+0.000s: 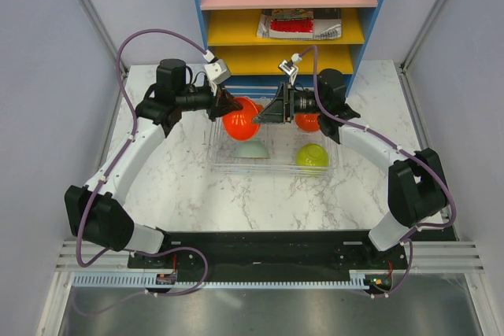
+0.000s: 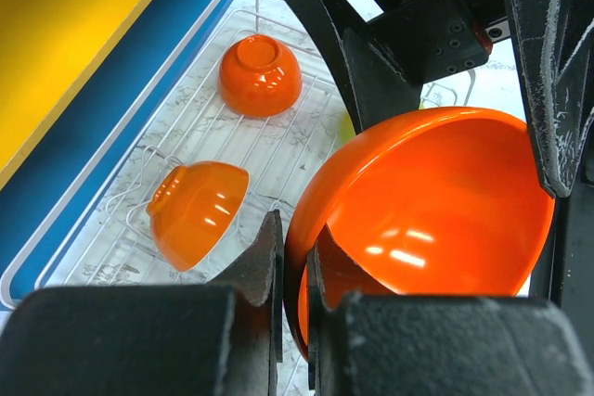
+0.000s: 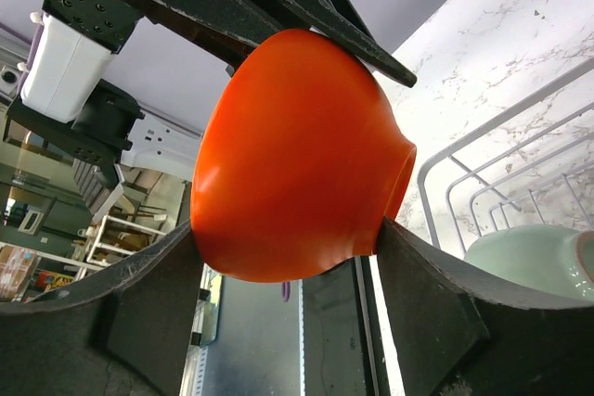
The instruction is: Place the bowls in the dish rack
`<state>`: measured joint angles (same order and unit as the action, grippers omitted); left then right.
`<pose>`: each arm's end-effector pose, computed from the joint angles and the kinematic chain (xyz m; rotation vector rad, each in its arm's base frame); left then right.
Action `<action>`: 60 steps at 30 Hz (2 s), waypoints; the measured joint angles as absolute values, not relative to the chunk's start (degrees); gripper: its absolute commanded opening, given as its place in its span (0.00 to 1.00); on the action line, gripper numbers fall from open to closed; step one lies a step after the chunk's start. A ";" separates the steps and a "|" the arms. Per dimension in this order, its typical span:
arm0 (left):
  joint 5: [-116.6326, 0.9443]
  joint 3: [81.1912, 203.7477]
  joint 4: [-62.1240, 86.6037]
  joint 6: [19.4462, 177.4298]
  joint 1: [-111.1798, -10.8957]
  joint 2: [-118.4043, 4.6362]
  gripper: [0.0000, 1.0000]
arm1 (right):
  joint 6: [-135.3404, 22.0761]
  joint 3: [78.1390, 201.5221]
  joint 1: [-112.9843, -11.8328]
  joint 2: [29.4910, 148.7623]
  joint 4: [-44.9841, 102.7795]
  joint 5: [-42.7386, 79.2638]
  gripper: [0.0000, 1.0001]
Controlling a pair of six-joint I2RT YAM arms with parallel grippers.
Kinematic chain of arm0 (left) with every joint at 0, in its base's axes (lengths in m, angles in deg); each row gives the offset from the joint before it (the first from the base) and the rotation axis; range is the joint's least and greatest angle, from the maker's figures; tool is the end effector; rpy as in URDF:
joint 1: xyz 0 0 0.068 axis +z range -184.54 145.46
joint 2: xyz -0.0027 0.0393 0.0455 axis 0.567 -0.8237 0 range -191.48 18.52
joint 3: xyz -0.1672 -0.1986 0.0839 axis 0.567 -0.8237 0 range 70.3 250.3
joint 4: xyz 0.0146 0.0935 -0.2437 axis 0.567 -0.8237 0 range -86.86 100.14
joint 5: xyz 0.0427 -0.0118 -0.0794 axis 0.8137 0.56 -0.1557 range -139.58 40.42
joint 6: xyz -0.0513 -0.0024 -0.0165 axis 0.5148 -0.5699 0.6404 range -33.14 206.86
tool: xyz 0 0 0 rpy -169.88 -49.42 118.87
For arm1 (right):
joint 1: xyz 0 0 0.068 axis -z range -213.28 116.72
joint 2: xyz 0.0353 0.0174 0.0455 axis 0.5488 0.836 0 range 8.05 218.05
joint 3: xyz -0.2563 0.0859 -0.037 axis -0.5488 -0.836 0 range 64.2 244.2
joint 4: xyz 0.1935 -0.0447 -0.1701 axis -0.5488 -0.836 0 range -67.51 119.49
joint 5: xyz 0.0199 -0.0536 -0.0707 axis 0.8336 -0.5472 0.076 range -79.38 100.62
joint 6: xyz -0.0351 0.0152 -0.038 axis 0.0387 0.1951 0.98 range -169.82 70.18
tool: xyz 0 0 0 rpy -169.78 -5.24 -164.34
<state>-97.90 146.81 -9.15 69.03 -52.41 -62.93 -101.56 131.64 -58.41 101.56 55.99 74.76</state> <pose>0.2956 -0.1233 0.3732 1.0819 1.6025 -0.8332 0.3232 0.1870 0.3239 -0.6279 1.8286 1.8264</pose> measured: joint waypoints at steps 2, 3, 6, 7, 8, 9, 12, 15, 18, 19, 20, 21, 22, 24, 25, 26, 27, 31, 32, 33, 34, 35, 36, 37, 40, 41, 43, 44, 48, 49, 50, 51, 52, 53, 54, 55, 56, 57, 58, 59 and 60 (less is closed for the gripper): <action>-97.81 146.81 -9.35 69.03 -52.41 -62.93 0.02 | -101.15 131.72 -58.41 101.56 55.64 74.74 0.53; -97.72 146.81 -9.46 69.03 -52.41 -62.93 0.02 | -100.97 131.75 -58.41 101.56 55.51 74.74 0.46; -97.59 146.81 -9.57 69.03 -52.47 -62.93 0.15 | -100.43 131.79 -58.41 101.56 55.16 74.72 0.31; -97.50 146.81 -9.66 69.01 -52.52 -62.95 0.27 | -100.19 131.83 -58.41 101.56 54.99 74.74 0.24; -97.50 146.81 -9.72 69.01 -52.52 -62.95 0.31 | -99.88 131.85 -58.41 101.56 54.73 74.74 0.21; -97.53 146.81 -9.94 69.03 -52.52 -62.95 0.36 | -99.42 131.88 -58.38 101.56 54.60 74.72 0.17; -97.68 146.81 -9.68 69.32 -52.93 -62.99 0.42 | -98.09 131.99 -58.69 101.56 52.39 73.67 0.00; -97.70 146.81 -9.50 69.32 -53.08 -62.99 0.49 | -96.41 132.05 -58.97 101.56 49.63 72.97 0.00; -97.70 146.81 -9.46 69.38 -53.17 -62.99 0.70 | -94.88 132.23 -59.04 101.56 47.43 72.05 0.00; -97.66 146.81 -9.46 69.43 -53.17 -62.99 0.84 | -94.13 132.34 -59.04 101.56 46.49 71.64 0.00; -97.53 146.81 -9.44 69.43 -53.15 -62.99 0.99 | -93.50 132.49 -59.02 101.56 45.70 71.29 0.00; -97.37 146.81 -9.41 69.49 -53.15 -62.99 1.00 | -92.54 132.82 -59.02 101.56 44.24 70.59 0.00; -97.02 146.81 -9.41 69.58 -53.13 -62.99 1.00 | -91.42 133.08 -59.02 101.56 43.08 70.00 0.00; -96.39 146.81 -9.46 70.02 -52.41 -62.97 1.00 | -89.24 133.63 -58.93 101.50 40.28 68.42 0.00; -96.30 146.81 -9.44 70.13 -51.79 -62.95 1.00 | -87.95 133.91 -58.82 101.39 38.51 67.35 0.00; -96.28 146.81 -9.39 70.30 -50.88 -62.88 1.00 | -86.46 134.08 -58.62 101.08 36.83 66.30 0.00; -96.46 146.70 -9.33 70.83 -49.04 -62.67 1.00 | -84.76 134.28 -58.36 100.64 34.47 64.93 0.00; -96.59 145.37 -8.52 72.68 -40.67 -61.14 1.00 | -76.69 136.31 -57.25 97.74 24.15 57.30 0.00; -96.61 144.67 -8.39 72.99 -38.42 -60.55 1.00 | -75.03 136.88 -57.03 96.99 22.38 55.46 0.00; -96.61 143.73 -8.26 73.25 -36.34 -59.82 1.00 | -72.56 137.76 -56.90 96.10 19.80 53.12 0.00; -96.61 142.68 -8.26 73.41 -34.53 -59.12 1.00 | -70.09 138.74 -56.77 95.22 17.29 50.61 0.00; -96.59 141.56 -8.19 73.43 -33.22 -58.45 1.00 | -67.12 139.85 -56.79 94.28 14.60 47.35 0.00; -96.56 140.21 -8.10 73.43 -32.23 -57.62 1.00 | -64.87 140.64 -56.79 93.76 12.74 45.30 0.00; -96.54 138.64 -8.06 73.41 -31.69 -56.79 1.00 | -62.22 141.76 -56.81 93.30 10.44 42.41 0.00; -96.80 134.35 -8.26 73.38 -31.36 -54.86 1.00 | -54.31 144.66 -57.49 93.17 5.07 32.90 0.00; -97.15 133.59 -8.45 73.32 -31.29 -54.67 1.00 | -52.19 145.19 -57.75 93.32 3.65 29.87 0.00; -98.40 132.41 -9.48 72.86 -30.86 -54.62 1.00 | -48.74 145.60 -58.65 93.89 1.46 24.49 0.00; -99.08 132.04 -10.05 72.42 -30.44 -54.62 1.00 | -47.12 145.62 -59.35 94.28 0.59 21.32 0.00; -101.59 131.73 -11.51 71.09 -27.71 -54.62 1.00 | -42.79 145.52 -63.17 97.08 -1.95 11.55 0.00; -102.47 131.73 -11.73 70.85 -26.94 -54.62 1.00 | -42.13 145.43 -64.15 97.89 -2.36 9.50 0.00; -102.95 131.73 -11.97 70.70 -26.27 -54.62 1.00 | -41.70 145.34 -64.94 98.50 -2.56 7.97 0.00; -103.60 131.73 -12.19 70.63 -25.72 -54.62 1.00 | -41.11 145.27 -66.03 99.48 -2.78 5.76 0.00; -104.00 131.73 -12.34 70.59 -25.43 -54.62 1.00 | -40.82 145.23 -66.60 100.12 -2.82 4.64 0.00; -104.41 131.71 -12.45 70.56 -25.11 -54.60 1.00 | -40.50 145.21 -67.37 100.88 -3.02 3.31 0.00; -105.04 131.71 -12.50 70.54 -24.87 -54.60 1.00 | -40.19 145.19 -67.98 101.60 -3.22 2.15 0.00; -105.44 131.62 -12.47 70.52 -24.84 -54.58 1.00 | -39.91 145.10 -68.44 102.15 -3.35 1.12 0.00; -105.74 131.36 -12.47 70.50 -24.84 -54.47 1.00 | -39.64 144.77 -68.81 102.63 -3.33 -0.01 0.00; -105.94 131.14 -12.50 70.50 -24.84 -54.36 1.00 | -39.47 144.44 -68.96 102.87 -3.28 -0.69 0.00; -106.29 130.81 -12.50 70.50 -24.87 -54.23 1.00 | -39.38 143.99 -69.03 103.11 -3.28 -1.52 0.00; -106.64 130.55 -12.52 70.52 -24.87 -54.10 1.00 | -39.25 143.59 -69.05 103.29 -3.22 -2.13 0.00; -106.79 130.40 -12.50 70.52 -24.87 -54.05 1.00 | -39.14 142.96 -69.05 103.55 -2.89 -3.12 0.00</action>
